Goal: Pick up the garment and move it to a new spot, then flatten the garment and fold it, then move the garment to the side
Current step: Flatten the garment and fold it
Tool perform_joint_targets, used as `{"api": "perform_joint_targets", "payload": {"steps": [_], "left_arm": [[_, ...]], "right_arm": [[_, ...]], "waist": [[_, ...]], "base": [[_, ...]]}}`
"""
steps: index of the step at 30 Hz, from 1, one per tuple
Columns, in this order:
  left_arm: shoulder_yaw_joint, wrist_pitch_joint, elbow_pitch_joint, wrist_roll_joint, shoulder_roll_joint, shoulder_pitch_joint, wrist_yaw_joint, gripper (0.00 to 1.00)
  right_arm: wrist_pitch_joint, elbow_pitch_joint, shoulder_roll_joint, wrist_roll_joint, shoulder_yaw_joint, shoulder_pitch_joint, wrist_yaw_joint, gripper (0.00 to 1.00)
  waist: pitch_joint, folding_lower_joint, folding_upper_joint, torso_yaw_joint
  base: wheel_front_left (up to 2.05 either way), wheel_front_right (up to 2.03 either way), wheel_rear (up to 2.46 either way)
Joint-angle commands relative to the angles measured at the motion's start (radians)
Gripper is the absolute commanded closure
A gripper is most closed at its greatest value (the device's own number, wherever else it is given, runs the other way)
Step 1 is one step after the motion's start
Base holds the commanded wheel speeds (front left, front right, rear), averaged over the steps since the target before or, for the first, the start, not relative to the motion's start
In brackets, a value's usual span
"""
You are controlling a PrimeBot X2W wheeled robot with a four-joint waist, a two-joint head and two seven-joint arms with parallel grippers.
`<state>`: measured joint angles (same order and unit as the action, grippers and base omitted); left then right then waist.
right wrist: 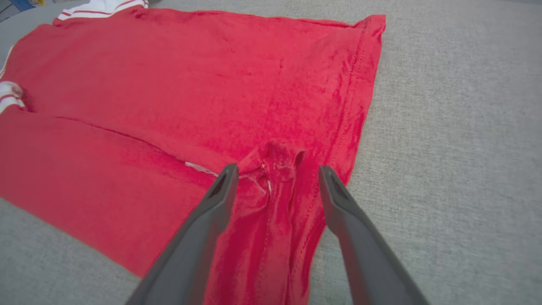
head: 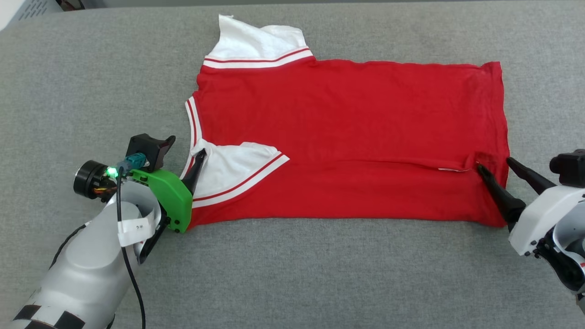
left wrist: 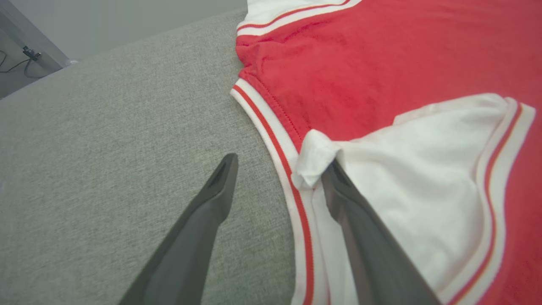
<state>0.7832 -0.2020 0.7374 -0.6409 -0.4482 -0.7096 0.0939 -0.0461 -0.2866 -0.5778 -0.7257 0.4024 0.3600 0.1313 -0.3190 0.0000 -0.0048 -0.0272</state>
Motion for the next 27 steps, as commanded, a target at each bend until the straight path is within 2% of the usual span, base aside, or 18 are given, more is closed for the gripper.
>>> {"api": "perform_joint_targets", "payload": {"steps": [1, 7, 10, 13, 20, 27], "left_arm": [[0.003, -0.001, -0.003, 0.002, -0.009, -0.011, 0.005, 0.00], [-0.004, 0.034, -0.072, -0.005, -0.061, -0.030, 0.005, 0.00], [-0.008, 0.105, -0.126, -0.034, -0.083, -0.046, 0.012, 0.00], [-0.002, 0.238, -0.171, -0.094, -0.101, -0.057, 0.023, 0.00], [0.057, 0.631, -0.283, -0.266, -0.152, -0.092, 0.035, 0.00], [0.118, 0.864, -0.334, -0.395, -0.186, -0.097, 0.036, 0.00]], "right_arm": [[0.011, 0.018, -0.010, -0.005, -0.016, -0.030, -0.001, 0.00], [0.010, 0.103, -0.021, 0.000, -0.096, -0.105, -0.001, 0.00], [-0.007, 0.138, -0.015, 0.013, -0.135, -0.138, -0.001, 0.00], [-0.029, 0.166, -0.005, 0.028, -0.163, -0.164, -0.001, 0.00], [-0.078, 0.205, 0.034, 0.057, -0.194, -0.196, -0.001, 0.00], [-0.119, 0.223, 0.064, 0.068, -0.193, -0.188, -0.001, 0.00]], "waist": [[0.050, 0.0000, 0.0048, 0.016], [0.107, 0.0000, 0.0048, 0.025], [0.127, 0.0000, 0.0048, 0.032], [0.138, 0.0000, 0.0048, 0.037], [0.140, 0.0000, 0.0048, 0.041], [0.113, 0.0000, 0.0048, 0.025]], "base": [[0.00, 0.00, 0.00], [0.00, 0.00, 0.00], [0.00, 0.00, 0.00], [0.00, 0.00, 0.00], [0.00, 0.00, 0.00], [0.00, 0.00, 0.00]]}}
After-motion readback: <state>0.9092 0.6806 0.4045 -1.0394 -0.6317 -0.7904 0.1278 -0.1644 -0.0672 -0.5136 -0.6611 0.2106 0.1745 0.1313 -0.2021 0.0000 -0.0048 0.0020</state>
